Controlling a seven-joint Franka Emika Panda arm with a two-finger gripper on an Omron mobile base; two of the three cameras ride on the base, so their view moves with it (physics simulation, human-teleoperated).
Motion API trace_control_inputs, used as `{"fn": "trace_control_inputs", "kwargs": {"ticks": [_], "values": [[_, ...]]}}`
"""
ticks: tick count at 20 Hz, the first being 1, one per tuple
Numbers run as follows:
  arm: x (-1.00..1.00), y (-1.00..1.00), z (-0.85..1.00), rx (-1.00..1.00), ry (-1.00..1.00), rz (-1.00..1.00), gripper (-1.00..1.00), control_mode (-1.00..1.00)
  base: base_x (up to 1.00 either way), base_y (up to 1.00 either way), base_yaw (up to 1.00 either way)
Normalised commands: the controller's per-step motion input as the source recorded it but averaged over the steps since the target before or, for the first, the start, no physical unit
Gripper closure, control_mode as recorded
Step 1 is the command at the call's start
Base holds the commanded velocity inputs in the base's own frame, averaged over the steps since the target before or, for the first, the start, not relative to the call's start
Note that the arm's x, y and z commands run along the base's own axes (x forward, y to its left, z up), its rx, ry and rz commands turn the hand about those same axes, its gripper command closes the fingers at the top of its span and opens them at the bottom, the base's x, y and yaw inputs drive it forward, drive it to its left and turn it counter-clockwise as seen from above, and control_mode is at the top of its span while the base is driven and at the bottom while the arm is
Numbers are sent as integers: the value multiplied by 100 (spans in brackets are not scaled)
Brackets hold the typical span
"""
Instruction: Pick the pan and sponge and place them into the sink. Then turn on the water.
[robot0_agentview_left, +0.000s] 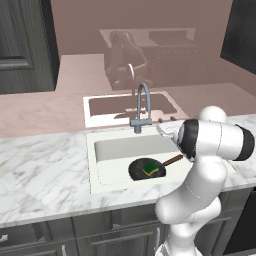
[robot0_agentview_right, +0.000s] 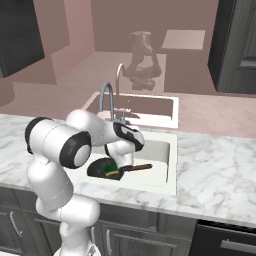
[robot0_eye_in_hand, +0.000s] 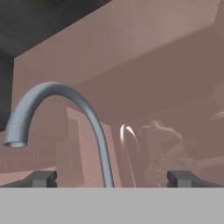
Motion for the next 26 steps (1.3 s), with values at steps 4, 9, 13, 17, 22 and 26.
{"fn": "trace_control_inputs", "kwargs": {"ticks": [4,9,13,17,22,26], "values": [[21,-6,0,2,1,-2,-100,-100,0,0,0],[16,1,-5,2,1,-1,-100,-100,0,0,0],[16,7,-8,1,1,0,-100,-100,0,0,0],[20,3,-6,1,1,0,-100,-100,0,0,0],[20,1,-6,1,1,0,-100,-100,0,0,0],[15,5,-6,1,1,0,-100,-100,0,0,0]]}}
